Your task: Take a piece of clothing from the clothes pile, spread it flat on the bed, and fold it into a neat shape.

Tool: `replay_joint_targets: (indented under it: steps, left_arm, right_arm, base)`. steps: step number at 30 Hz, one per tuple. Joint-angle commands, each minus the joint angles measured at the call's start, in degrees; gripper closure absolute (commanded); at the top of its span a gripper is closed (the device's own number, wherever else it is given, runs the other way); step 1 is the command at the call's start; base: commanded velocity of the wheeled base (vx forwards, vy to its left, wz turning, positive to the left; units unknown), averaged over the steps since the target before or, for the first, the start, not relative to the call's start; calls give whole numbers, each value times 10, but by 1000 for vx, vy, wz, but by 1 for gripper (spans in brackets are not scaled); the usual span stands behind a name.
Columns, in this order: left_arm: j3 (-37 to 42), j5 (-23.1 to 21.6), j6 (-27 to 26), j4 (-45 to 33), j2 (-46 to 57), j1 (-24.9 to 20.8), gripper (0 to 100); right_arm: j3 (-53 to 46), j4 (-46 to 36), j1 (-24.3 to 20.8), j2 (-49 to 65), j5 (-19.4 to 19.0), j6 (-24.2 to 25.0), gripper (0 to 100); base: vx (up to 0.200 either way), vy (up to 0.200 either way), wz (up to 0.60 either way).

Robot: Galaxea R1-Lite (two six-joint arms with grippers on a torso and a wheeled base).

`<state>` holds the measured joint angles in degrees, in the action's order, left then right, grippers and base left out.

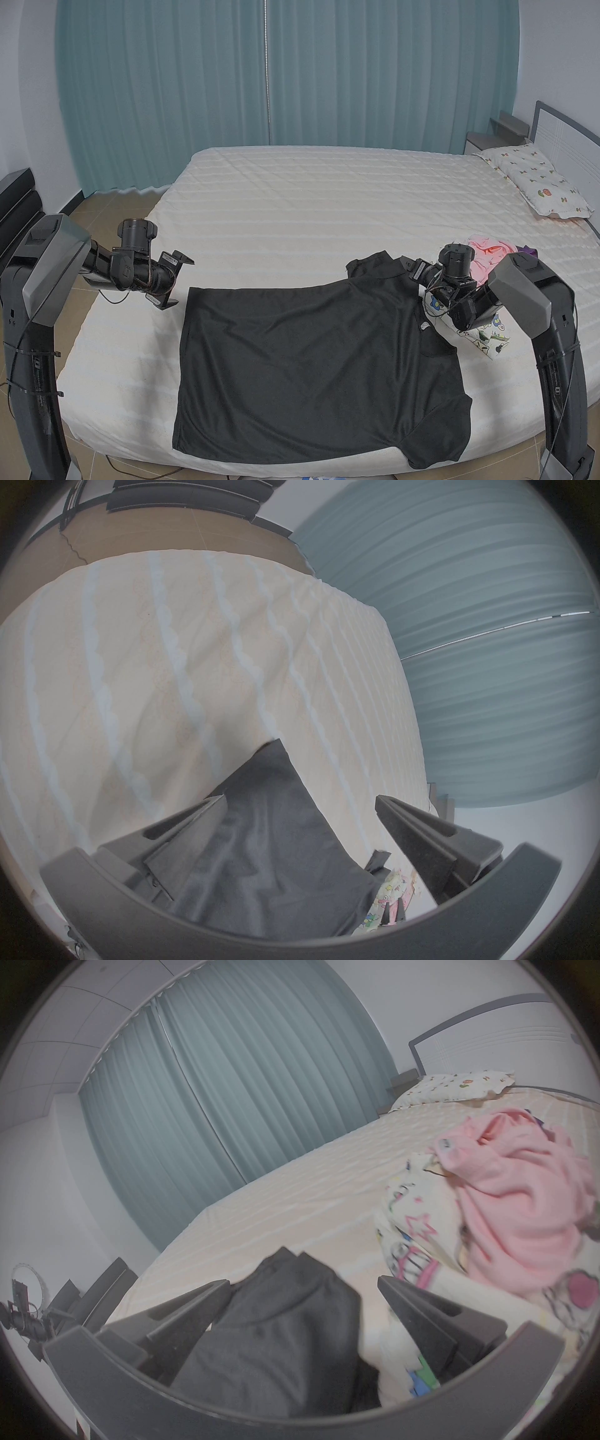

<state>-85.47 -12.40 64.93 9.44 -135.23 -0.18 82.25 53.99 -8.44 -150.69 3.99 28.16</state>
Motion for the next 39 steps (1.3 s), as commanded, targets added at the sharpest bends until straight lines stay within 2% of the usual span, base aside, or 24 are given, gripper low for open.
replay_joint_targets:
  steps: [1,5,7,11,12,14,18,21,25,29,30,32,36,39]
  left_arm:
    - [86,-42,-2,-7,133,-6,0]
    - [178,-44,-19,0,172,-6,0]
    - [270,-59,-42,11,197,-3,0]
    - [335,-65,-48,34,210,-8,0]
    - [387,-66,-51,72,216,-20,0]
    - [437,-56,-55,132,214,-35,0]
    - [504,-30,-91,208,204,-56,0]
    - [535,4,-160,255,176,-65,0]
    - [568,14,-212,291,146,-85,0]
    - [566,48,-212,299,123,-112,0]
    - [562,71,-213,306,108,-121,0]
    - [562,90,-214,326,89,-128,0]
    - [573,113,-214,387,62,-141,0]
    - [577,122,-212,404,55,-147,0]
  right_arm:
    - [-389,148,-6,236,-6,44,0]
    - [-470,160,-18,283,-6,88,0]
    - [-532,191,-26,305,-12,130,0]
    - [-563,215,-26,305,-16,144,0]
    - [-586,235,-25,299,-18,163,0]
    - [-609,255,-26,290,-25,204,0]
    - [-621,272,-25,254,-50,233,0]
    - [-624,278,-20,240,-56,233,0]
    - [-627,280,-15,232,-57,236,0]
    - [-623,280,-16,229,-59,238,0]
    - [-621,280,-18,225,-60,238,0]
    - [-620,281,-18,221,-60,238,0]
    - [-619,281,-18,218,-62,239,0]
    - [-619,286,-17,214,-66,239,0]
  base:
    - [-200,0,0]
    - [-200,0,0]
    - [-200,0,0]
    - [-200,0,0]
    - [-200,0,0]
    - [-200,0,0]
    - [-150,0,0]
    - [0,0,0]
    - [0,0,0]
    - [0,0,0]
    - [0,0,0]
    - [0,0,0]
    - [0,0,0]
    - [0,0,0]
